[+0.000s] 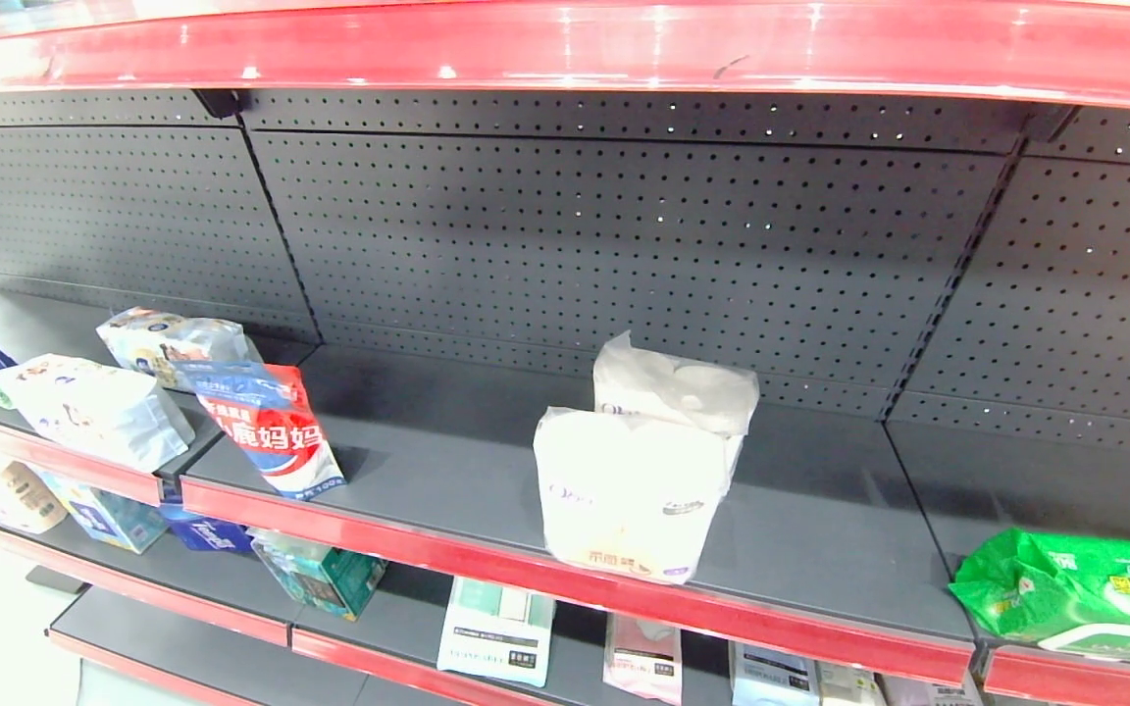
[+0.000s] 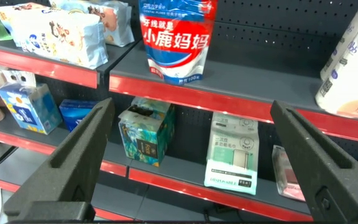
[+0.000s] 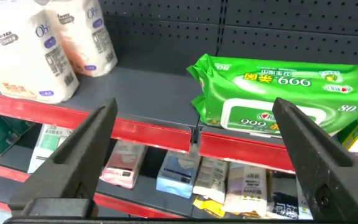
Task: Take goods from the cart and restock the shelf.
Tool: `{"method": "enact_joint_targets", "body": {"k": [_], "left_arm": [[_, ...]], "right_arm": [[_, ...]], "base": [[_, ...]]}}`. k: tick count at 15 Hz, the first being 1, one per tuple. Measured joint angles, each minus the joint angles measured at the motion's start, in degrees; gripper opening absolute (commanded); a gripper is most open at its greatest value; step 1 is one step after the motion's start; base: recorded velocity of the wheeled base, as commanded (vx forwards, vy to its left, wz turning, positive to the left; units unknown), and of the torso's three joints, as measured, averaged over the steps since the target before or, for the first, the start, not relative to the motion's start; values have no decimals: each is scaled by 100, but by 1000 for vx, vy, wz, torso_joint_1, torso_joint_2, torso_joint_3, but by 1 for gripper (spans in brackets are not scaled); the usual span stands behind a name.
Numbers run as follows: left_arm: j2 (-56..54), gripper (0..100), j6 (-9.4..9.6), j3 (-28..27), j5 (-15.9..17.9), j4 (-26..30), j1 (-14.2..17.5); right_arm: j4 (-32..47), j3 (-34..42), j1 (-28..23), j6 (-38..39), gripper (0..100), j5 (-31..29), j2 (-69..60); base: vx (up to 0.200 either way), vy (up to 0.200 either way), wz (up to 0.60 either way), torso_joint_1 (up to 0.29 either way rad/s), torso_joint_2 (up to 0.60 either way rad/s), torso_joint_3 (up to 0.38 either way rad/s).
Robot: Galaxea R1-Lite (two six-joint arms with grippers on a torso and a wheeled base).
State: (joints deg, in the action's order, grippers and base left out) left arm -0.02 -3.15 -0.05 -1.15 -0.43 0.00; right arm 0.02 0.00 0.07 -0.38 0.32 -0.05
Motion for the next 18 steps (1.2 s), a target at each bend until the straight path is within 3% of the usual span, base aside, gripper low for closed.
{"method": "enact_joint_targets", "body": {"k": [4, 16, 18], "left_arm": [[0, 100, 2, -5, 4, 0, -2], [0, 100, 52, -5, 22, 10, -2], [0, 100, 85, -5, 35, 11, -2]], "right_arm": [[0, 0, 0, 0, 100, -7, 0], [-2, 0, -2, 9, 100, -10, 0], [-2, 0, -2, 6, 100, -7, 0]], "base": [[0, 0, 0, 0, 0, 0], [0, 0, -600, 2, 4, 0], [0, 0, 0, 0, 0, 0]]}}
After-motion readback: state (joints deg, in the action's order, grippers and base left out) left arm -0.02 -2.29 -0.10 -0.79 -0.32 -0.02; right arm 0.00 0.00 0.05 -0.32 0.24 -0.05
